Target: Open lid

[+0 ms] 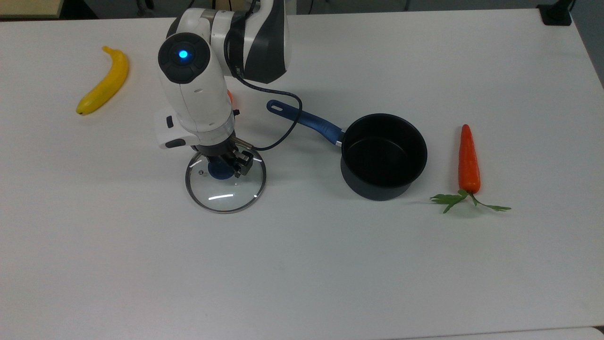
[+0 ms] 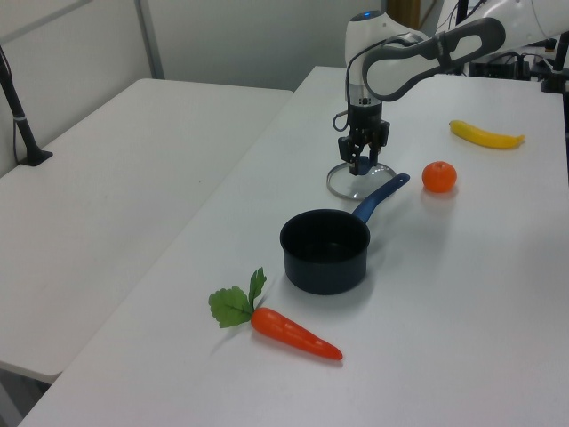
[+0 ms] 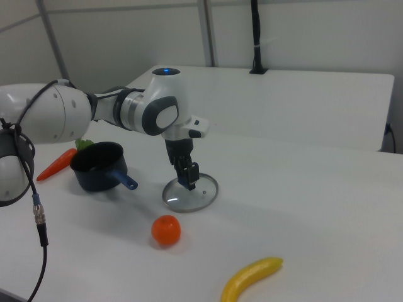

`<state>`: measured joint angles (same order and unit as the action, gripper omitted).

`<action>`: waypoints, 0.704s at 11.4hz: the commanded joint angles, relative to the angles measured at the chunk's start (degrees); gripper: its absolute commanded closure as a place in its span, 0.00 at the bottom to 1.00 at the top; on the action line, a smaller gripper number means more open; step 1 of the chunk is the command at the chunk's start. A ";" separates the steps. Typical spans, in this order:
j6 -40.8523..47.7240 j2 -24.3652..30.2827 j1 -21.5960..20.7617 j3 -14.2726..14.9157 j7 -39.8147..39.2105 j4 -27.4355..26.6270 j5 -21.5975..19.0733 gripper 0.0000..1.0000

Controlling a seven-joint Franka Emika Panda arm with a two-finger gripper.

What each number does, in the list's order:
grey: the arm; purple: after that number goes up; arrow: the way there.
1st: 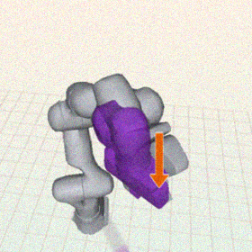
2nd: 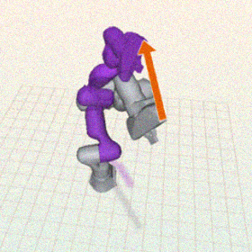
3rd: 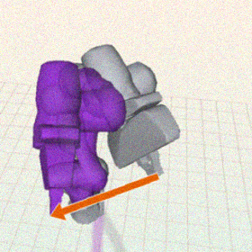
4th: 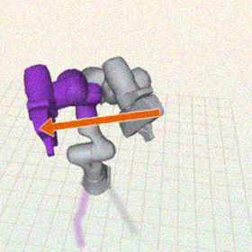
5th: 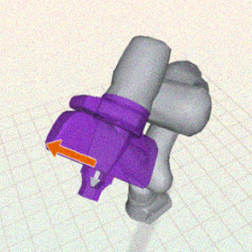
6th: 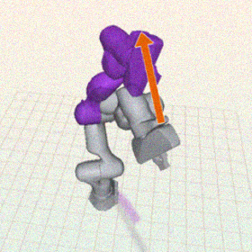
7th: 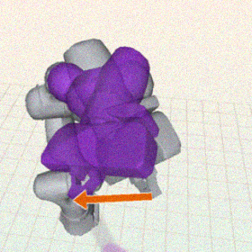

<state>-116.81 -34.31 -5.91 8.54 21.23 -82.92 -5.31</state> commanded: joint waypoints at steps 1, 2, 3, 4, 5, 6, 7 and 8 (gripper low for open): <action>-0.26 3.18 0.10 0.07 -1.01 -1.02 0.12 0.08; 1.83 5.81 0.28 0.16 -1.71 -0.93 0.12 0.00; 4.99 8.79 0.37 0.33 -3.46 -0.93 0.30 0.00; 7.19 12.22 0.37 0.33 -5.22 -0.93 0.30 0.00; 8.00 15.30 0.63 0.42 -6.10 -0.84 0.30 0.00; 9.22 18.46 1.42 0.42 -6.29 -0.32 0.21 0.00; 13.67 21.45 1.95 0.42 -7.94 -0.05 0.30 0.00; 17.46 24.00 2.04 0.42 -11.27 0.03 0.12 0.00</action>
<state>-106.29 -17.35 -4.57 9.01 15.69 -80.90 -5.18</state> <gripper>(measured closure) 0.000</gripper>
